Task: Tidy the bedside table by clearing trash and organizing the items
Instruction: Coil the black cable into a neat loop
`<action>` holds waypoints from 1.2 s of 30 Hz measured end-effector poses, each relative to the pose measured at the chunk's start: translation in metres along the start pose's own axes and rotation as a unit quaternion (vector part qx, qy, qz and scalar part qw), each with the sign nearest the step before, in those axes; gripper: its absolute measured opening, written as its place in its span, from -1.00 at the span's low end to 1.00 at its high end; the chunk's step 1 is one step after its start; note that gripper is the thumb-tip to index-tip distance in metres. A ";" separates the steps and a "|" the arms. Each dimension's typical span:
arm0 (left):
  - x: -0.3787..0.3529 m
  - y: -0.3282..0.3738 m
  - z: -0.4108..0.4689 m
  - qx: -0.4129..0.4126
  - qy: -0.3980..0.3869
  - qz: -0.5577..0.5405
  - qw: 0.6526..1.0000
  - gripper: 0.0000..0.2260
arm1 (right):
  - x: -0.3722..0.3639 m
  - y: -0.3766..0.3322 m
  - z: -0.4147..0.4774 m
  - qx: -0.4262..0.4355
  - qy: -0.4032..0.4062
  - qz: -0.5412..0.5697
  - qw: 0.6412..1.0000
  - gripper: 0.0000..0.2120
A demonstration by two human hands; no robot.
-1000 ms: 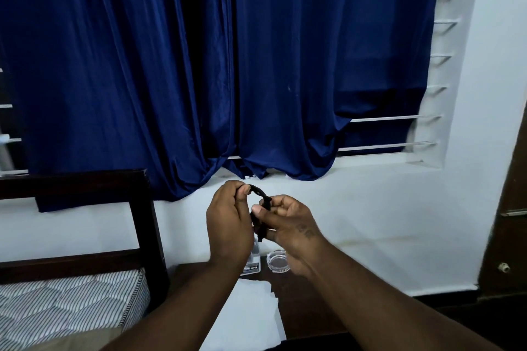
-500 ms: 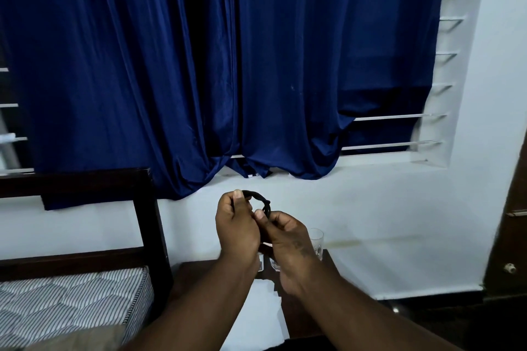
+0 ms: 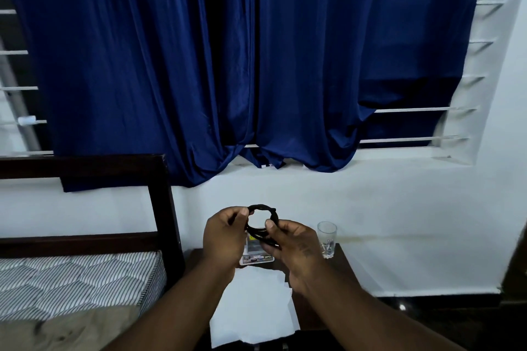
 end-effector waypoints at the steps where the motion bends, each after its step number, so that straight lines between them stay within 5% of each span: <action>1: 0.006 -0.007 0.004 0.008 0.000 0.003 1.000 -0.86 | -0.003 0.004 0.001 -0.004 -0.007 -0.006 1.000 -0.79; 19: 0.081 -0.098 0.062 0.058 0.083 -0.034 0.994 -0.96 | -0.039 0.095 0.054 -0.075 0.049 -0.019 0.996 -0.73; 36: 0.130 -0.233 0.132 0.138 0.117 0.055 0.982 -0.91 | -0.056 0.244 0.146 -0.161 0.088 -0.095 0.978 -0.83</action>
Point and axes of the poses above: each hand's wrist, its own z-axis towards the middle knuckle, its own x-axis out of the back of the hand, y = z × x, the point moved 10 cm from there along z, towards the middle knuckle, and after that the axes turned 6 degrees about y, right-handed, at the moved point
